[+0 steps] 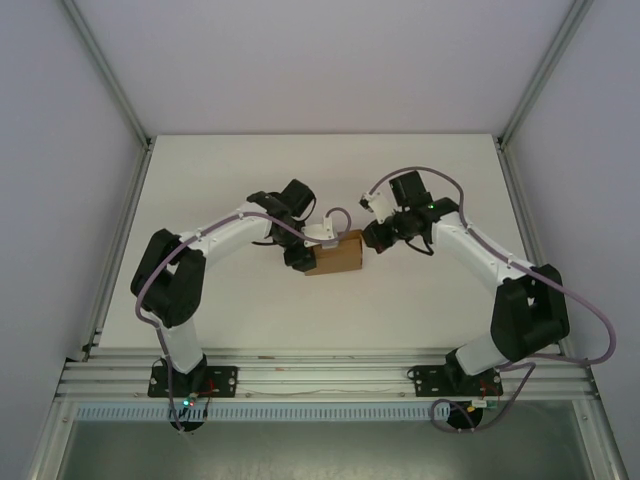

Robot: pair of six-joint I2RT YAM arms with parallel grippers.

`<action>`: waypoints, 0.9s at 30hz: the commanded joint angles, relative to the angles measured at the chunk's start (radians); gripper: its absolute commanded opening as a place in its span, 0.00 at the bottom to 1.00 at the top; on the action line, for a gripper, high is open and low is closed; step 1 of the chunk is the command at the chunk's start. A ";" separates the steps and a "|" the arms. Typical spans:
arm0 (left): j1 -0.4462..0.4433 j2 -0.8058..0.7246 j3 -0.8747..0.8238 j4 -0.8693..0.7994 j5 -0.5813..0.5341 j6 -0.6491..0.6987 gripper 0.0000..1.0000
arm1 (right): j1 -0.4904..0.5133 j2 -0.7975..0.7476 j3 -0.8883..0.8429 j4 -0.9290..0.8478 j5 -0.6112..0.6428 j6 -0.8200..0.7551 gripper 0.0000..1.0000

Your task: Assemble paper box

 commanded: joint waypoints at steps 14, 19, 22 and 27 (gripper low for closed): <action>-0.005 0.066 0.037 0.020 -0.013 -0.060 0.39 | 0.132 -0.157 -0.218 0.259 0.332 0.530 0.00; -0.005 0.060 0.039 0.029 -0.009 -0.069 0.40 | 0.150 -0.156 -0.327 0.351 0.405 0.507 0.00; -0.005 0.066 0.044 0.033 -0.021 -0.086 0.42 | 0.168 -0.146 -0.374 0.415 0.414 0.542 0.00; -0.006 0.070 0.043 0.042 -0.031 -0.104 0.42 | 0.215 -0.153 -0.403 0.453 0.469 0.618 0.00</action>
